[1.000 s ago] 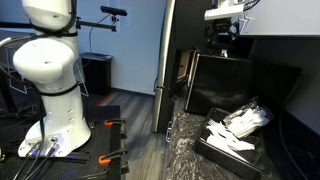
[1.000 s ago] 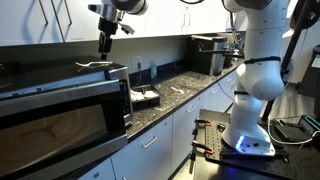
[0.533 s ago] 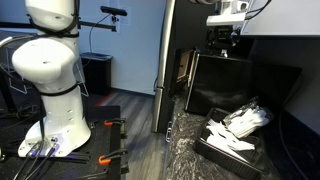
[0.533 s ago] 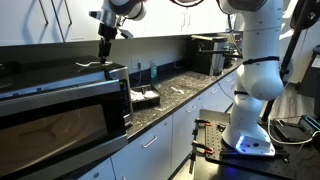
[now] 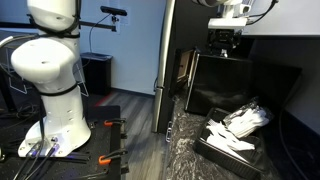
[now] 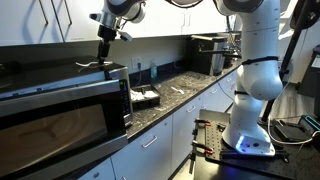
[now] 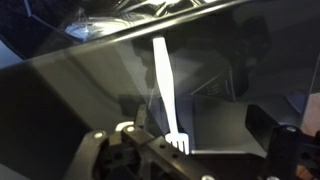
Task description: Pick up the white fork from the top of the microwave and place it on the black cutlery tray
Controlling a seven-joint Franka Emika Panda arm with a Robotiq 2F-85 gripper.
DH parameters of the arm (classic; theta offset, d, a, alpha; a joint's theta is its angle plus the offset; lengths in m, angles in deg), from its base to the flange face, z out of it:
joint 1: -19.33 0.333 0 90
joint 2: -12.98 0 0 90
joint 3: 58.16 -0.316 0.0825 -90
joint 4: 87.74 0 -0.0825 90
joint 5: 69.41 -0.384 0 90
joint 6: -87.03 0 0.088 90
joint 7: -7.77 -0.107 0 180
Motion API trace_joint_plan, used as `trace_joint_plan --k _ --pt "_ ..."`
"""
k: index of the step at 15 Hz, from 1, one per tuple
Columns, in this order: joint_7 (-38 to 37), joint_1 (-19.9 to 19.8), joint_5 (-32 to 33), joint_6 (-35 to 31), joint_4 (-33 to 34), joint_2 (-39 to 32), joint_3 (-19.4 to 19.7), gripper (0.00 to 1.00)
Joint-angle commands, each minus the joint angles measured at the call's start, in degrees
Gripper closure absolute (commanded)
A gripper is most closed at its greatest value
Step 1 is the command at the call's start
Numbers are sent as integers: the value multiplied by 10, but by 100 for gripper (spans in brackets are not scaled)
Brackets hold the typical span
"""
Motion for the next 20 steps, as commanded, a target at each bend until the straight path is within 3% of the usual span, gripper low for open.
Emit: trace_joint_plan --k 1,7,8,11,13,14,20 --pt "22 -11 -19 8 22 -13 -7 4" --pt "23 -14 -20 11 28 -18 -8 14" --pt "23 -14 -19 12 28 -18 -8 12" --pt "22 -15 -18 13 32 -22 -8 21" --pt "22 -15 -17 12 34 -24 -9 44" --pt "22 -15 -17 13 34 -24 -9 47" --pt "23 -15 -15 14 39 -25 -9 94"
